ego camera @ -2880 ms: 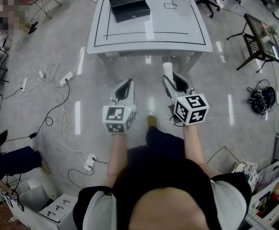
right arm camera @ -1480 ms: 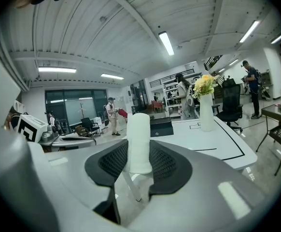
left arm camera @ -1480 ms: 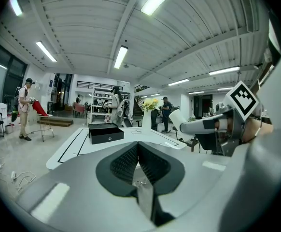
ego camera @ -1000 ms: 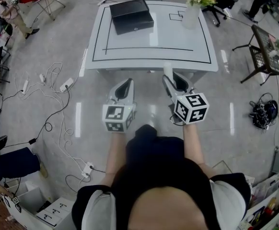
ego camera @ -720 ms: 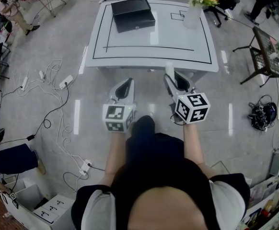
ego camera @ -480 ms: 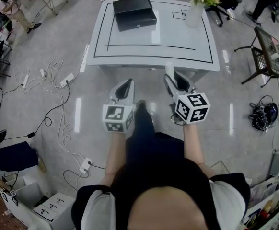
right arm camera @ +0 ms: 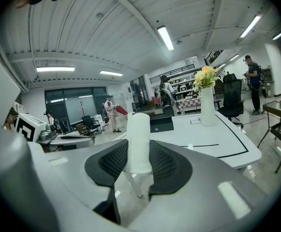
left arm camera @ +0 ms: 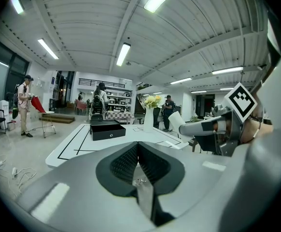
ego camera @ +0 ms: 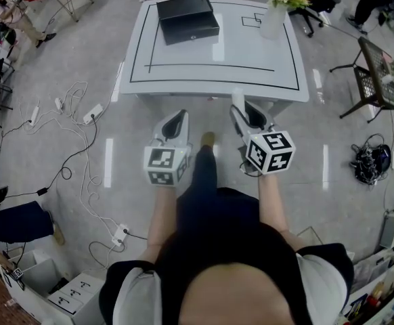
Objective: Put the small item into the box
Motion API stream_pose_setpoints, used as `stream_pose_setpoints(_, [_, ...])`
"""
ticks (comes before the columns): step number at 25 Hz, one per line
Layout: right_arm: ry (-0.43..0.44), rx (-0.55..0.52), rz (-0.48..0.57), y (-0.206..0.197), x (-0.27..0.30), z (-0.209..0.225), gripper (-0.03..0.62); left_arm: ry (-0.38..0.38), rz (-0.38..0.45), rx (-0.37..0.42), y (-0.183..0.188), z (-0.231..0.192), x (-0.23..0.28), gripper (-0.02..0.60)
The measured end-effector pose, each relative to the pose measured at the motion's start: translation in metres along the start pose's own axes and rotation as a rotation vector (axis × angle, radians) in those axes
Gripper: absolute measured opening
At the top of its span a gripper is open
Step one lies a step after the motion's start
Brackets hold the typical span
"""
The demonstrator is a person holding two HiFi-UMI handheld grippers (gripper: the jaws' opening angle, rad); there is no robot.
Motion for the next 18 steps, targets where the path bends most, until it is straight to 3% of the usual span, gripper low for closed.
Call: stream_pose_setpoints(18, [0.002,0.018,0.009,0.023,0.044,0.031,0.137,-0.001,0.001,0.008,0.02,-0.019,0.05,0.009])
Point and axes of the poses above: the fingertips, and each gripper's own axes: x forward along the fingers, z to its right, y out of its top, the point moved 3 cm from there along -x, backward along the fingers, and after that the axes turned 7 degrees about y, right-handed, at the moved point
